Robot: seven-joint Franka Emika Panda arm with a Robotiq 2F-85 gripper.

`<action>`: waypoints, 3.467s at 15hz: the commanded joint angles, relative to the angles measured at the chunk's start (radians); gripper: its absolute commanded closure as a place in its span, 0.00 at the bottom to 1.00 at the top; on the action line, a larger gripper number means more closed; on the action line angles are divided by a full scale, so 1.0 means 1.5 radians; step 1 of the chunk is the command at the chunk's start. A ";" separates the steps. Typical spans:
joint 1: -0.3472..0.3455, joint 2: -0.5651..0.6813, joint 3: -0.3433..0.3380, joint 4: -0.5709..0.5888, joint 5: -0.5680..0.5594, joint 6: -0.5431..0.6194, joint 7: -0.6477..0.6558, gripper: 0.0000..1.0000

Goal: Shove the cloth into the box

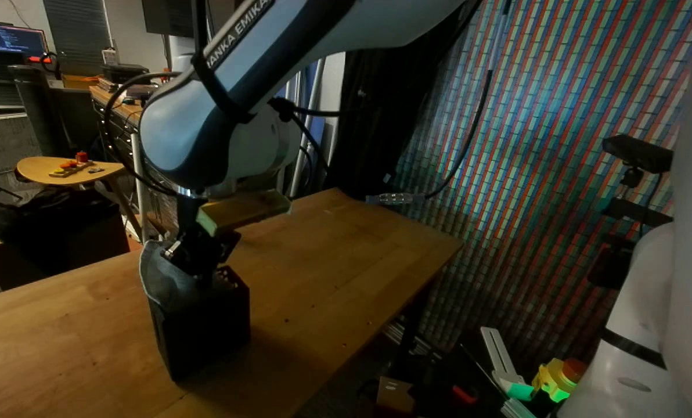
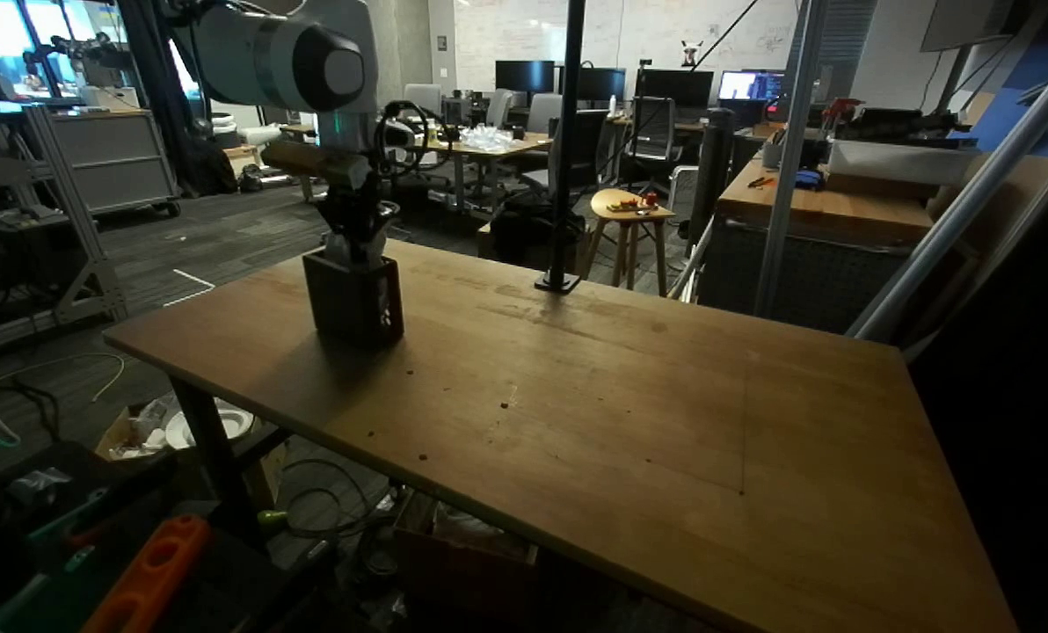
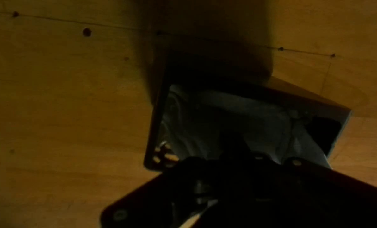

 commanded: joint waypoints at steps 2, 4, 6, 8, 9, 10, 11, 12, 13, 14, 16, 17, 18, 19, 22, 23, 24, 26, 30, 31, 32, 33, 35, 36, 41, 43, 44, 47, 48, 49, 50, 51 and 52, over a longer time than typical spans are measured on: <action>0.018 -0.068 -0.020 0.016 -0.079 -0.049 0.066 0.96; 0.016 -0.082 -0.017 0.019 -0.097 -0.052 0.076 0.95; 0.013 -0.092 -0.014 0.019 -0.108 -0.046 0.076 0.79; 0.010 -0.096 -0.011 0.022 -0.112 -0.032 0.059 0.60; 0.008 -0.096 -0.008 0.025 -0.108 -0.022 0.042 0.47; 0.007 -0.093 -0.006 0.031 -0.107 -0.012 0.029 0.41; 0.006 -0.091 -0.004 0.035 -0.103 -0.001 0.013 0.34; 0.004 -0.088 -0.001 0.040 -0.096 0.017 -0.015 0.27; 0.003 -0.084 0.002 0.045 -0.093 0.030 -0.037 0.23; 0.001 -0.080 0.006 0.049 -0.084 0.050 -0.069 0.19; -0.003 -0.073 0.016 0.054 -0.061 0.091 -0.138 0.17; -0.006 -0.068 0.022 0.054 -0.041 0.112 -0.174 0.21; -0.009 -0.065 0.029 0.053 -0.020 0.130 -0.207 0.22; -0.013 -0.061 0.037 0.050 0.009 0.150 -0.242 0.23; -0.033 -0.051 0.069 0.046 0.104 0.186 -0.350 0.22; -0.041 -0.048 0.080 0.044 0.134 0.190 -0.385 0.20; -0.048 -0.044 0.089 0.044 0.158 0.191 -0.412 0.20; -0.063 -0.040 0.105 0.042 0.202 0.187 -0.461 0.20; -0.085 -0.033 0.123 0.036 0.268 0.180 -0.533 0.21; -0.090 -0.034 0.124 0.034 0.280 0.177 -0.549 0.21; -0.095 -0.033 0.124 0.032 0.290 0.175 -0.562 0.20; -0.100 -0.033 0.124 0.030 0.298 0.172 -0.578 0.20; -0.106 -0.033 0.122 0.023 0.311 0.165 -0.605 0.21; -0.109 -0.034 0.121 0.017 0.316 0.163 -0.618 0.21; -0.118 -0.034 0.124 -0.007 0.361 0.162 -0.673 0.21; -0.117 -0.033 0.123 -0.011 0.377 0.160 -0.688 0.21; -0.115 -0.031 0.122 -0.012 0.383 0.160 -0.693 0.21; -0.112 -0.032 0.119 -0.016 0.394 0.156 -0.707 0.20; -0.112 -0.033 0.118 -0.017 0.396 0.155 -0.709 0.21; -0.111 -0.034 0.117 -0.019 0.396 0.154 -0.711 0.21; -0.111 -0.035 0.117 -0.019 0.396 0.154 -0.711 0.22; -0.111 -0.036 0.117 -0.020 0.397 0.153 -0.713 0.23; -0.110 -0.037 0.117 -0.021 0.397 0.153 -0.714 0.25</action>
